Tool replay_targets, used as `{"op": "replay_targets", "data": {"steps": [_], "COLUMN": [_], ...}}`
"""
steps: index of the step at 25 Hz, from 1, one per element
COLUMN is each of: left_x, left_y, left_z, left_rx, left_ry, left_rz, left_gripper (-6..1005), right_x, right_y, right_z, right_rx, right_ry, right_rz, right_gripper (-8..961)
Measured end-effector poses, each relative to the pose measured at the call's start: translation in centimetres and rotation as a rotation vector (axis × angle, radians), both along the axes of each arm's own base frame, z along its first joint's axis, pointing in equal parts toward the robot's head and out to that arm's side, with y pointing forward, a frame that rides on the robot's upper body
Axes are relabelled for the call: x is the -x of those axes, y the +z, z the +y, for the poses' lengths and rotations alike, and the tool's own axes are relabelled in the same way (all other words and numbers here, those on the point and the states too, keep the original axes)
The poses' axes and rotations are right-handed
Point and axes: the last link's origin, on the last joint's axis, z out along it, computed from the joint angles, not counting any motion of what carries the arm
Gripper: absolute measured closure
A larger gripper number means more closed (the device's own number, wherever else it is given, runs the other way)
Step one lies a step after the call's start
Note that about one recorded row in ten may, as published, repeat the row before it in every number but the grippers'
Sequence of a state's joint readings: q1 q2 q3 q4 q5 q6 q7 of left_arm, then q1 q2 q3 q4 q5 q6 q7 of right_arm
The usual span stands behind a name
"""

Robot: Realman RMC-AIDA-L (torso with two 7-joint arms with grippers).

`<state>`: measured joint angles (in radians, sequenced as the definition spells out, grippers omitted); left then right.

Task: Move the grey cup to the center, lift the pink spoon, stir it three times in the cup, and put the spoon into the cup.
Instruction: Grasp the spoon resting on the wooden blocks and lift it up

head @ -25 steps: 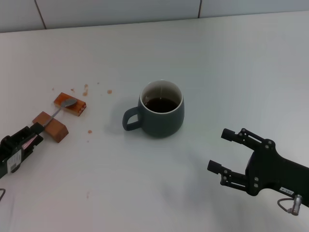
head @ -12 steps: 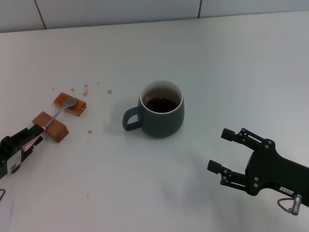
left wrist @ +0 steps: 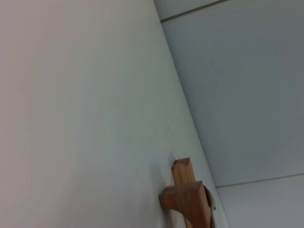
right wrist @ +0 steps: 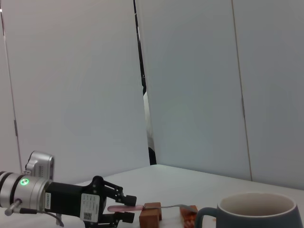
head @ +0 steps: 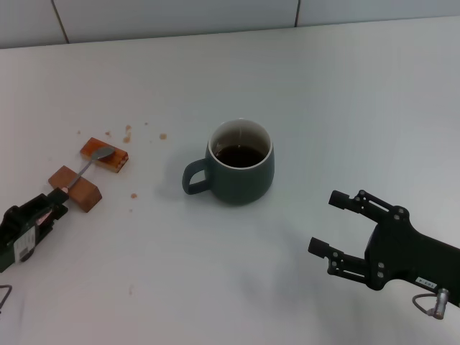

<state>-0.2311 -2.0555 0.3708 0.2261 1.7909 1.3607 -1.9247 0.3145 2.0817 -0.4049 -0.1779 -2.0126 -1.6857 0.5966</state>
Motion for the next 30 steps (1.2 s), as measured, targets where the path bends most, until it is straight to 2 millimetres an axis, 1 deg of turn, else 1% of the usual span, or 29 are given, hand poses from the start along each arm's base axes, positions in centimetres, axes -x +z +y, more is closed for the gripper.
{"op": "replay_targets", "data": {"steps": [8, 21, 26, 30], "left_x": [-0.17, -0.25, -0.34, -0.33], "left_y": [-0.15, -0.27, -0.46, -0.42], "left_z": [0.09, 0.18, 0.21, 0.22], "left_rx": [0.002, 0.001, 0.001, -0.003], "left_ry": [-0.003, 0.001, -0.002, -0.01], "left_rz": [-0.006, -0.013, -0.011, 0.001], "left_gripper": [656, 701, 745, 755], "right_x": [0.07, 0.12, 0.13, 0.13], "right_y": [0.01, 0.02, 0.02, 0.02], "right_z": [0.1, 0.13, 0.12, 0.12], "right_rx": [0.0, 0.0, 0.0, 0.0], "right_ry": [0.003, 0.006, 0.006, 0.007], "right_rz": [0.0, 0.001, 0.002, 0.002], "right_gripper": [133, 133, 133, 133]}}
